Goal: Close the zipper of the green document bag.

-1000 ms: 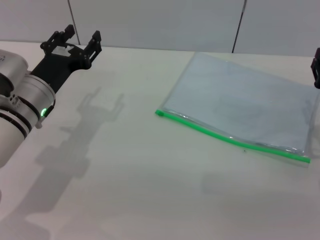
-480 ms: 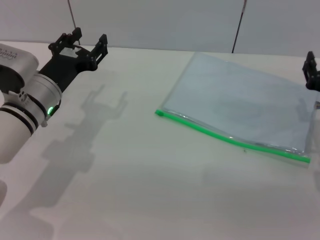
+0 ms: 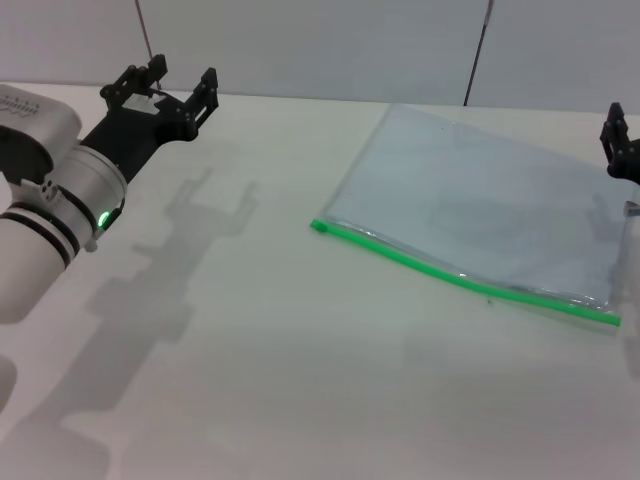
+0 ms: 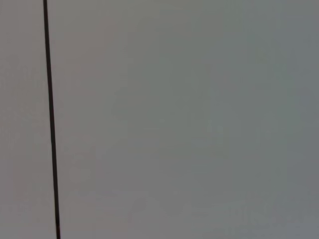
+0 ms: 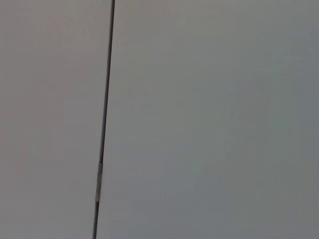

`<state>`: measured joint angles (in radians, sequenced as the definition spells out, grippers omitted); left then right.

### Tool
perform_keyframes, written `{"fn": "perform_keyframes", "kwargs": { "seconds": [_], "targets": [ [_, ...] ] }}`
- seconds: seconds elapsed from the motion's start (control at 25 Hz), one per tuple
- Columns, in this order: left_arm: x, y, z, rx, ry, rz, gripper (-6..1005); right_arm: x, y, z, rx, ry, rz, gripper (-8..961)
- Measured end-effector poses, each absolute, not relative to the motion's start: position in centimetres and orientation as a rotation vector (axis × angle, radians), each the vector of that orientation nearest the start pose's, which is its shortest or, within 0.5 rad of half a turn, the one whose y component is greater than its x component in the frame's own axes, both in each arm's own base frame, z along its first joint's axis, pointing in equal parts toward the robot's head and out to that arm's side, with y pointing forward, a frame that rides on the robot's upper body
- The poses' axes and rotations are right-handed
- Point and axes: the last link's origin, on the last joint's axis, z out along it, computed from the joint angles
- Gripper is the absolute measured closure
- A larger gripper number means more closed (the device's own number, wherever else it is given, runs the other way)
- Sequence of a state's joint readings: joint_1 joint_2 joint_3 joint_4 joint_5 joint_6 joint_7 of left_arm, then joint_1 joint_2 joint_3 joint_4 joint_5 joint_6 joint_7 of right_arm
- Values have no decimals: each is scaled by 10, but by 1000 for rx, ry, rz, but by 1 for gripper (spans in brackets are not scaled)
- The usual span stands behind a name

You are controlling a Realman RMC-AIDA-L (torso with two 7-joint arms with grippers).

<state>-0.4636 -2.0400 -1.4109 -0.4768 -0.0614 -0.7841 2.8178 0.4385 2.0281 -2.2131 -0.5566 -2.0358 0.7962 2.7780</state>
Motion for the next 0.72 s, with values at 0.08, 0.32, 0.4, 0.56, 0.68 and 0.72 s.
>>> {"fn": "perform_keyframes", "kwargs": {
  "seconds": [0.08, 0.32, 0.4, 0.56, 0.68, 0.72],
  "targets": [
    [-272, 396, -8, -1803, -501, -705, 322, 292, 378, -21, -1574, 549, 482, 391],
    [-273, 400, -11, -1818, -509, -685, 321, 294, 380, -21, -1562, 570, 480, 396],
    [-273, 400, -12, -1818, -510, -686, 321, 294, 380, -21, -1563, 569, 479, 396],
    [-273, 400, -12, -1817, -511, -687, 321, 293, 382, -22, -1572, 568, 471, 396],
    [-273, 400, -12, -1817, -512, -687, 321, 291, 385, -25, -1590, 571, 463, 396],
    [-273, 400, -12, -1817, -513, -686, 321, 290, 387, -26, -1596, 573, 461, 396]
  ]
}}
